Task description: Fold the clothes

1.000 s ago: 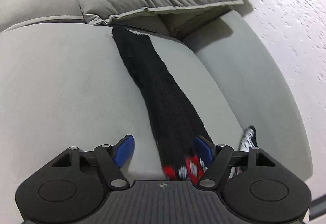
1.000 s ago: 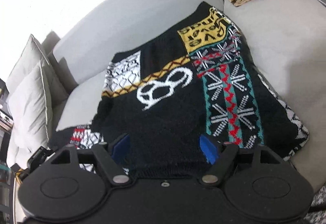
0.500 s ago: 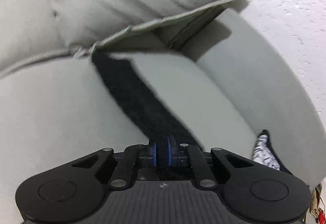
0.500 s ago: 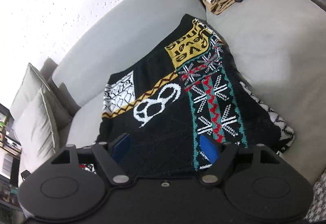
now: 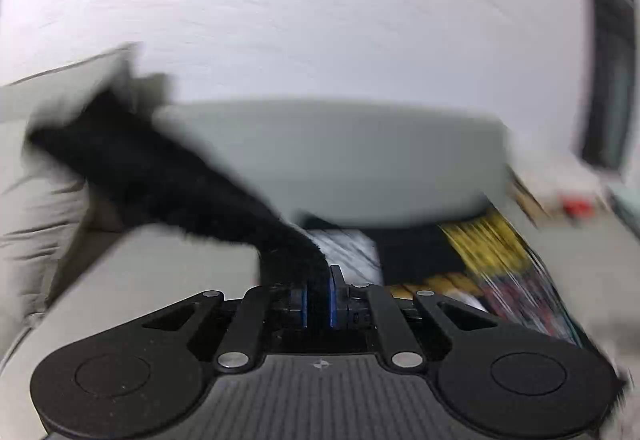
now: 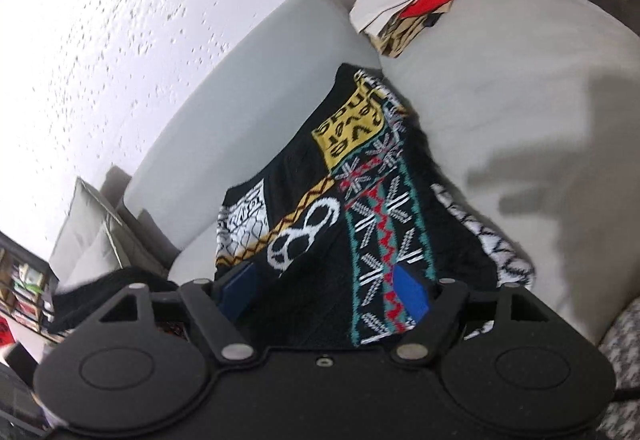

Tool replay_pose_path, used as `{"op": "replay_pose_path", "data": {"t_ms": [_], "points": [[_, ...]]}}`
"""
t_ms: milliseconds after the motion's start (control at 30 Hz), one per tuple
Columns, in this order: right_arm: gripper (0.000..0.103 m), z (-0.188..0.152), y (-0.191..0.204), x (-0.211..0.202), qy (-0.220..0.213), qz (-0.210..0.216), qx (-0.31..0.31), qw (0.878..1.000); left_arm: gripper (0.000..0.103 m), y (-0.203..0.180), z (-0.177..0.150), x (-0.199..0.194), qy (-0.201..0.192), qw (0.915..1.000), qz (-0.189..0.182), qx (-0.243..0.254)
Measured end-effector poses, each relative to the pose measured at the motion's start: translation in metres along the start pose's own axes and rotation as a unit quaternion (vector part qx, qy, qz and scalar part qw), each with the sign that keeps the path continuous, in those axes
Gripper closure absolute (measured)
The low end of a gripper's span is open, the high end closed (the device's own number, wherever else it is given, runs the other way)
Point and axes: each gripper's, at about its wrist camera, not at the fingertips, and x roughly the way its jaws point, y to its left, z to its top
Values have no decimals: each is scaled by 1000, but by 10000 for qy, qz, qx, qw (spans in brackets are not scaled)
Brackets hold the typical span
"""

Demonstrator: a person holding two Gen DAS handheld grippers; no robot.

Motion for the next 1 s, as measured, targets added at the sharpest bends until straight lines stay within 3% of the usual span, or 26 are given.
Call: {"op": "replay_pose_path", "data": {"t_ms": [67,133,200,267,333,500,633,767,900,933,1000], "points": [[28,3,-8,-6,-58,-4,24,10000,92,-43,-24,15,601,9970,-260,407],[28,6,-15,-10,-65,-4,80,9999,84,-74,-49,30,1297,9886,-485,596],[28,9,-22,-12,-35,-1,135,9999,79,-88,-66,29,1632,9821,-644,683],[26,9,-26,-14,4,-30,107,9999,74,-91,-72,16,1629,9815,-664,756],[25,9,-28,-11,78,-72,13,9999,61,-79,-70,2,1515,9836,-634,743],[27,3,-28,13,457,-58,-141,9988,61,-18,-51,-26,1055,9933,-295,377],[44,3,-26,42,782,-54,-193,9967,63,27,-47,-23,846,9957,358,106],[46,5,-26,70,1104,-56,-56,9939,67,68,-45,-4,854,9918,856,-420],[46,4,-40,88,1295,39,584,9899,71,92,-48,27,955,9880,908,-801],[46,4,-44,90,1315,52,750,9885,78,96,-49,34,1025,9872,824,-902],[46,4,-53,95,1369,105,1067,9848,82,101,-53,46,1176,9864,530,-1021]]}}
